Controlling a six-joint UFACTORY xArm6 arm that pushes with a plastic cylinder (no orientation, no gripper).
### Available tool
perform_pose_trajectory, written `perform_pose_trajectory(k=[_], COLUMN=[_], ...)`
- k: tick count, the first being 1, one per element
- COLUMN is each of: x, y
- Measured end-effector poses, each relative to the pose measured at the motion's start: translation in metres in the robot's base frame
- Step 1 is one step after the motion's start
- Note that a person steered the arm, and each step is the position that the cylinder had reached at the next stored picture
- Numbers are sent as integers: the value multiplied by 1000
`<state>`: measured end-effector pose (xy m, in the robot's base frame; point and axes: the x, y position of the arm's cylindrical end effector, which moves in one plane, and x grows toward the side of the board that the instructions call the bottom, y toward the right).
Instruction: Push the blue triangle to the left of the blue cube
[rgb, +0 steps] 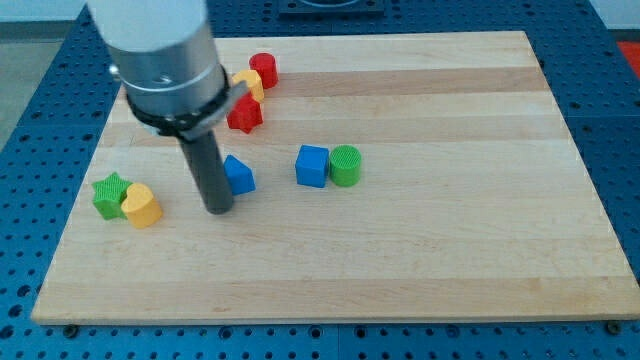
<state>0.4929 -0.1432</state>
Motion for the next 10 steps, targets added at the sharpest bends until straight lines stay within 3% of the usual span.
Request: perform_pose_trajectory(k=[1, 4, 6, 7, 10], x=[-2, -34, -29, -55, -72], y=[-14, 55, -17, -15, 46])
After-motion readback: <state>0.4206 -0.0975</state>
